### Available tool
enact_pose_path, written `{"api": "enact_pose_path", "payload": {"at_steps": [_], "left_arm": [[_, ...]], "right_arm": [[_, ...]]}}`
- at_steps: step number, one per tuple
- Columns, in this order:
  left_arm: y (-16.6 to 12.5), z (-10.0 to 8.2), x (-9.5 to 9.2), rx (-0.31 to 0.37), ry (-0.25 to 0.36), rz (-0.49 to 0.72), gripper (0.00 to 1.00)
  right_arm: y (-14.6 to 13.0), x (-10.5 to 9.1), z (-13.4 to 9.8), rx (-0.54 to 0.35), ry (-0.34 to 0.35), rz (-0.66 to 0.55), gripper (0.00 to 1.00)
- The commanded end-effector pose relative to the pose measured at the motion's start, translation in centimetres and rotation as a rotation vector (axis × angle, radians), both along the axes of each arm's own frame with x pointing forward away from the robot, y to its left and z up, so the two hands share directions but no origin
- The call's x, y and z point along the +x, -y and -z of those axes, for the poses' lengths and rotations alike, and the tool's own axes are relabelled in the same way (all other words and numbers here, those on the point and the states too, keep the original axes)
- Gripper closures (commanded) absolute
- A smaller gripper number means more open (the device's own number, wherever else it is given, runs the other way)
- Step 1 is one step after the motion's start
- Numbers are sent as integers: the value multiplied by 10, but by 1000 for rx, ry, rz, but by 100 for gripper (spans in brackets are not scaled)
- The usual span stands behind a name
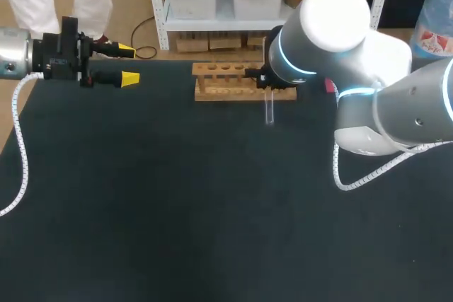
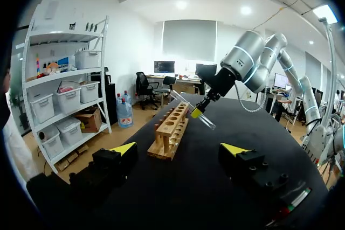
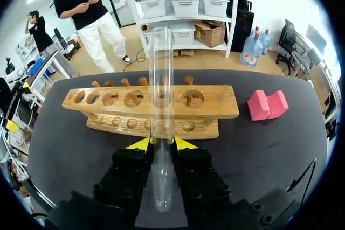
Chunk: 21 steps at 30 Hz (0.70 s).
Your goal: Grasp the test tube, adjust it, and insert it.
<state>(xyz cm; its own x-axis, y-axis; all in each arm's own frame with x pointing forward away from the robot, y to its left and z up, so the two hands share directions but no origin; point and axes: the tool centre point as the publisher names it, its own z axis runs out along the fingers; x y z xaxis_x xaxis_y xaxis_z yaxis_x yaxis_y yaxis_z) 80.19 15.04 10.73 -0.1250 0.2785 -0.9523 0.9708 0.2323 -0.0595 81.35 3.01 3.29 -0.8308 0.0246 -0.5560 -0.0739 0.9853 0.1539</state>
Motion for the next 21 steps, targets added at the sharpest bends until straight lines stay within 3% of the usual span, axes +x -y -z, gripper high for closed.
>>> {"api": "enact_pose_path", "payload": {"at_steps": [1, 15, 21], "left_arm": [[0, 1, 0, -3, 4, 0, 0], [0, 1, 0, -3, 4, 0, 0], [0, 1, 0, -3, 4, 0, 0]], "right_arm": [[1, 0, 1, 3, -10, -5, 100], [2, 0, 6, 22, -40, -30, 100], [4, -6, -3, 25, -32, -22, 100]]}}
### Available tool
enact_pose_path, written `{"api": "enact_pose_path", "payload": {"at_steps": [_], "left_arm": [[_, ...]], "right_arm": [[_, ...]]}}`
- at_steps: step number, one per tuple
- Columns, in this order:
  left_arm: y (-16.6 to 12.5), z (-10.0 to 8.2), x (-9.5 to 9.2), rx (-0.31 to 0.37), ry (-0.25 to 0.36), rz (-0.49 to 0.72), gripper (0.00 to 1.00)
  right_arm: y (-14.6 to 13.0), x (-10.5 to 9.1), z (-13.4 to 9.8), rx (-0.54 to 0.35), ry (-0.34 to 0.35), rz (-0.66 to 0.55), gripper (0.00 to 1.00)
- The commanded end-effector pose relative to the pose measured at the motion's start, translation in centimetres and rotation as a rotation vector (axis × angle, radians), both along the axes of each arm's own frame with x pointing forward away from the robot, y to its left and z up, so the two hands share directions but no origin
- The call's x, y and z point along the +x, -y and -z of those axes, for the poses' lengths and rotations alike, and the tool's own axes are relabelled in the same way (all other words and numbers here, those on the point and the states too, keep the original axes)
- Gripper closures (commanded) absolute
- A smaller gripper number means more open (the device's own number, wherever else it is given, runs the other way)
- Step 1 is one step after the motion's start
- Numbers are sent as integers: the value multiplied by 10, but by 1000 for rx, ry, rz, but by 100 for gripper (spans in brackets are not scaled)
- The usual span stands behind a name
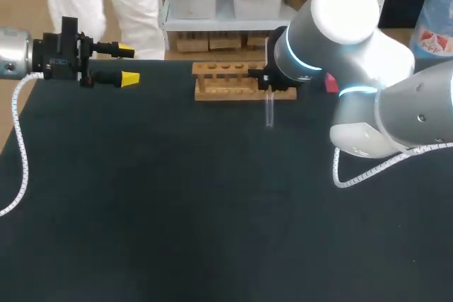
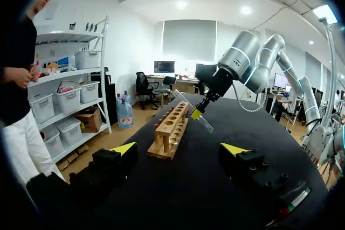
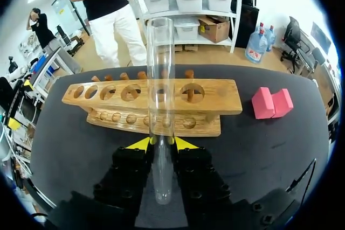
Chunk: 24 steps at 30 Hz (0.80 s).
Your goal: Grasp the test tube, adjust it, and insert it.
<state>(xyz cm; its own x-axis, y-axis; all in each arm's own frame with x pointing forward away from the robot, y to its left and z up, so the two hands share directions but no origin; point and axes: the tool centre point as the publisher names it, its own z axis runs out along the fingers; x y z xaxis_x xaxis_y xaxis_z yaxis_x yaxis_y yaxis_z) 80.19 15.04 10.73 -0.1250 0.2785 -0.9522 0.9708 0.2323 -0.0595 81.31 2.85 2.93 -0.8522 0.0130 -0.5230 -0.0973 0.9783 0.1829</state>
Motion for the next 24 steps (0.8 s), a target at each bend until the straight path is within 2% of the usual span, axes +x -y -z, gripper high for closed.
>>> {"api": "enact_pose_path", "payload": {"at_steps": [1, 12, 24], "left_arm": [[0, 1, 0, -3, 4, 0, 0], [0, 1, 0, -3, 4, 0, 0], [0, 1, 0, -3, 4, 0, 0]], "right_arm": [[2, -7, -9, -3, 9, 12, 100], [3, -30, -46, -36, 68, 55, 100], [20, -47, -82, -68, 135, 52, 100]]}}
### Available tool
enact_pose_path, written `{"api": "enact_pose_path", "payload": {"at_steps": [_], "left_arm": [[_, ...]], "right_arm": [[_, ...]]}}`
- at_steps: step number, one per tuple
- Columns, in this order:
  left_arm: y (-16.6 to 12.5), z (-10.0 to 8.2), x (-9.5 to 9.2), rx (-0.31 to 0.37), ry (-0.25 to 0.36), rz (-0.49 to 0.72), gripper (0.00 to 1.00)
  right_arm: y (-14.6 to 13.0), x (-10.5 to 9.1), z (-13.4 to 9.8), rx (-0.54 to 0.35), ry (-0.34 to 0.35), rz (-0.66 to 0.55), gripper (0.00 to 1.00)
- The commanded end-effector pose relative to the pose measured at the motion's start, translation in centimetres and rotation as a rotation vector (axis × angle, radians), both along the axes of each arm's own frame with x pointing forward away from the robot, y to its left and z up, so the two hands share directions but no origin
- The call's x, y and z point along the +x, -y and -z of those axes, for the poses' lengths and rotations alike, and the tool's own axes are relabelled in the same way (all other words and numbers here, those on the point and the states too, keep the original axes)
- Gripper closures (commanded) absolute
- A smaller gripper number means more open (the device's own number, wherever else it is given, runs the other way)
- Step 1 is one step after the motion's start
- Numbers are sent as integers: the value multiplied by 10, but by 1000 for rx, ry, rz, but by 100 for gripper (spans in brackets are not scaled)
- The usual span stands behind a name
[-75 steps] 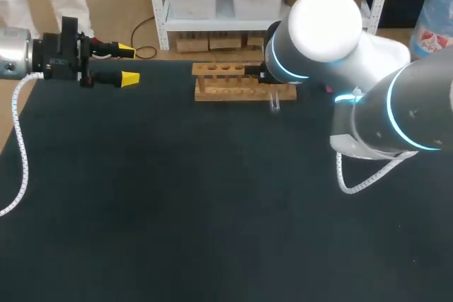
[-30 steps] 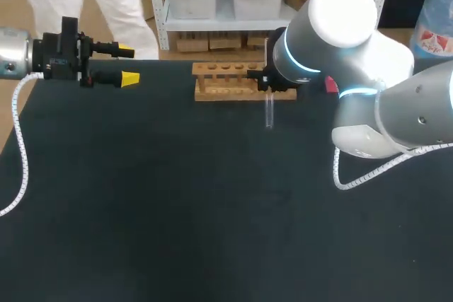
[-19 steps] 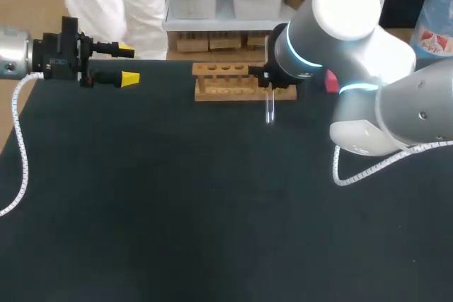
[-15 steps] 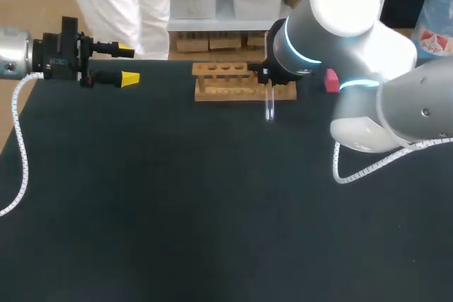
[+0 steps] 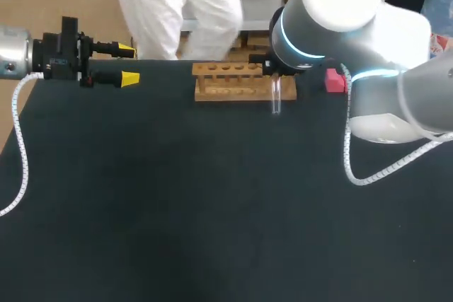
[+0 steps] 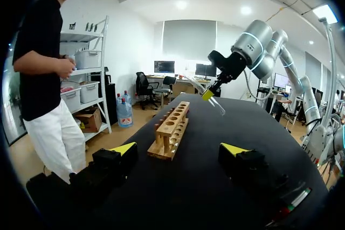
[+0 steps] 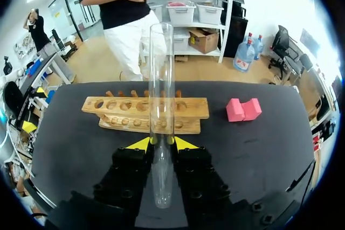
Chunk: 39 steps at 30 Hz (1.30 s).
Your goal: Grasp the test tube, adjust it, and insert it.
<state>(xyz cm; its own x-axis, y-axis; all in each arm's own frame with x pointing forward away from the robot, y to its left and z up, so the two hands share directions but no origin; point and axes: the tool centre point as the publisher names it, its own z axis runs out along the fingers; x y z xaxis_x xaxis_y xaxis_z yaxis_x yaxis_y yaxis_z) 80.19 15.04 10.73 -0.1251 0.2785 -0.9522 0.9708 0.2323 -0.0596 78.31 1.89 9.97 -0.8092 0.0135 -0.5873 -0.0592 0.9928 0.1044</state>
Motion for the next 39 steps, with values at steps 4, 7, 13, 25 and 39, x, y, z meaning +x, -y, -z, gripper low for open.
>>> {"api": "enact_pose_path", "payload": {"at_steps": [4, 7, 13, 25, 39], "left_arm": [[0, 1, 0, -3, 4, 0, 0], [0, 1, 0, -3, 4, 0, 0], [0, 1, 0, -3, 4, 0, 0], [0, 1, 0, -3, 4, 0, 0], [0, 1, 0, -3, 4, 0, 0]], "right_arm": [[13, -22, -17, 12, 59, -14, 100], [14, -26, -19, 11, 54, -25, 100], [15, -29, -22, 34, 56, -44, 100], [15, -30, -23, 51, 57, -51, 100], [15, -30, -23, 51, 57, -51, 100]]}}
